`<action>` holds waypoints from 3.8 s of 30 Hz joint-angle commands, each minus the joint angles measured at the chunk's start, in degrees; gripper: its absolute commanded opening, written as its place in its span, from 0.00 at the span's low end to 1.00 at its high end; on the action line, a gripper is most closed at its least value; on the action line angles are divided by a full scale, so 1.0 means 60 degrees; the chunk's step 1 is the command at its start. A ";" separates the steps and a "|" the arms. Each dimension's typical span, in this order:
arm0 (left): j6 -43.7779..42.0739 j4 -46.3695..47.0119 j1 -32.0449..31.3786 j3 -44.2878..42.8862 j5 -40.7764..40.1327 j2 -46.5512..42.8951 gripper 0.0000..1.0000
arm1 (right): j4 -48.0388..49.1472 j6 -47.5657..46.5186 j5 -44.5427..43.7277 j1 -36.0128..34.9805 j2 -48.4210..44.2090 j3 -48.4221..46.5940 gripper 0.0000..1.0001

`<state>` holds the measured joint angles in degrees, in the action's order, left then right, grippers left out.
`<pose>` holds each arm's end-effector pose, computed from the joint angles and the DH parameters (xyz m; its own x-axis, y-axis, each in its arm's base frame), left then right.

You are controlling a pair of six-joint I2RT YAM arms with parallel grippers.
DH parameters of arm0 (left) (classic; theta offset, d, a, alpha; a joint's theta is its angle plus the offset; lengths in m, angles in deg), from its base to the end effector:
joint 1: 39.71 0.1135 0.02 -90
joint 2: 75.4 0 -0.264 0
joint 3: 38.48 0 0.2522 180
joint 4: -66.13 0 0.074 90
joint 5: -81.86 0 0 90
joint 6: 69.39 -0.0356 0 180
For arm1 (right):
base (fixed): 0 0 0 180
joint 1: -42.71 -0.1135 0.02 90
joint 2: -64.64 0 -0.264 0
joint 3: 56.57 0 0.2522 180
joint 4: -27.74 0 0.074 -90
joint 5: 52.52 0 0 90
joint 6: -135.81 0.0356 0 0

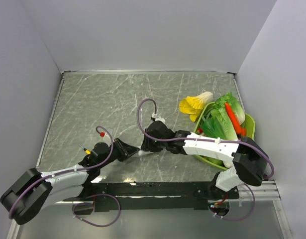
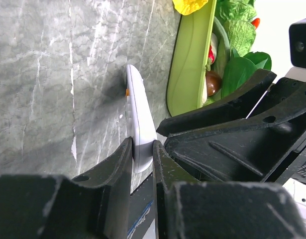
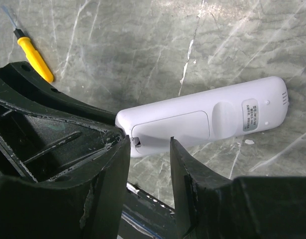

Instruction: Unload the batteries from the remote control

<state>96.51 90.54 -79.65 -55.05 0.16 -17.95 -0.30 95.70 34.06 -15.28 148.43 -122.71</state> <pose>0.1296 -0.1153 0.1400 -0.7720 -0.6053 -0.1939 -0.0302 0.3397 -0.9400 0.1652 0.2603 0.2211 -0.8748 0.0408 -0.4827 -0.2410 0.8277 0.5067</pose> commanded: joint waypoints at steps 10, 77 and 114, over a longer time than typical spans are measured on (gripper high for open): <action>0.0036 0.0068 -0.0037 0.1069 -0.0079 -0.0537 0.01 | 0.0271 0.0137 -0.0074 -0.0060 0.0010 -0.0074 0.45; 0.0182 -0.1484 0.1018 0.0453 0.0141 0.1456 0.39 | -0.3888 -0.0580 -0.3135 -0.0676 0.4213 -0.4467 0.46; 0.0417 -0.1514 0.1018 0.0908 0.0171 0.1118 0.41 | -0.4460 -0.0697 -0.3956 -0.1159 0.4755 -0.4644 0.43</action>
<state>98.30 82.22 -73.75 -55.35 2.01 -10.25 -25.06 92.14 11.81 -21.80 175.16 -149.09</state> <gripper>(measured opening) 0.410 0.434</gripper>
